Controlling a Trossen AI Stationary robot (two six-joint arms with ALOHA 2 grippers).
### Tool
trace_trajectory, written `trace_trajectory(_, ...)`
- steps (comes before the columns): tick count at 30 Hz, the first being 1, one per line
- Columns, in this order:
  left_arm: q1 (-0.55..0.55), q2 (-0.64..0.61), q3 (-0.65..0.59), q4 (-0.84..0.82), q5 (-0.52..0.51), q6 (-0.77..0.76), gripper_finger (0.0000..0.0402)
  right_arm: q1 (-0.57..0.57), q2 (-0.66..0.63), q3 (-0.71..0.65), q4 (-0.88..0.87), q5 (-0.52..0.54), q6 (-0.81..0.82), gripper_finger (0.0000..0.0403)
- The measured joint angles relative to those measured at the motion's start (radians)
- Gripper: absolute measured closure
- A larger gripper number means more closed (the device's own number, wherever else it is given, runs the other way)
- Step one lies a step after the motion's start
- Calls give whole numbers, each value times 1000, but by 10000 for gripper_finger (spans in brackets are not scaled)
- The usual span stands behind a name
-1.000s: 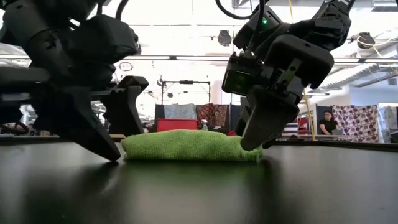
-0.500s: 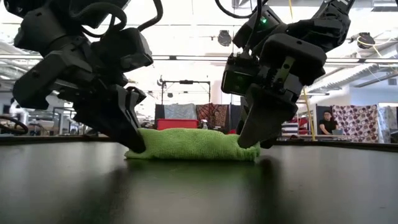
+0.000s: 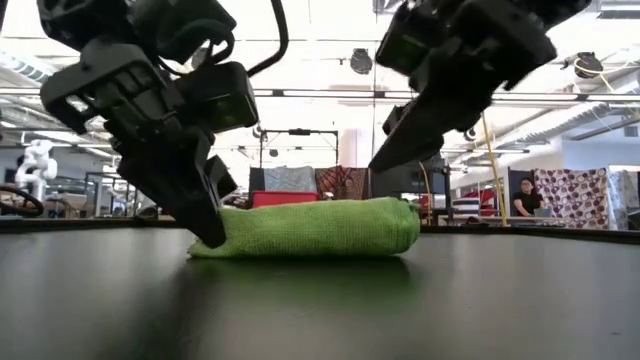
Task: Roll towel
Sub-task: Roll the green microfiber cloth
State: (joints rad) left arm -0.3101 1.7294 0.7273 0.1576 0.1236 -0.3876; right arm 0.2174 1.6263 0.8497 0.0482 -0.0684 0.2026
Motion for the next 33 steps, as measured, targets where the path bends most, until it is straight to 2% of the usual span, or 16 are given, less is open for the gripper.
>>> trace_trajectory(4,39,1,0,-1,77,-27,390,83,-3,0,-20,122,-83,190)
trace_trajectory(8,70,1,0,-6,124,-59,390,178,-3,0,-22,330,-189,200)
trace_trajectory(10,84,1,-1,-6,142,-77,389,208,-1,0,-20,399,-228,204)
trace_trajectory(19,160,2,-2,-13,240,-121,389,255,99,0,35,424,-268,207)
trace_trajectory(26,216,55,2,11,386,-181,389,265,152,9,112,540,-352,207)
trace_trajectory(33,245,95,1,66,451,-225,389,254,184,9,122,540,-372,207)
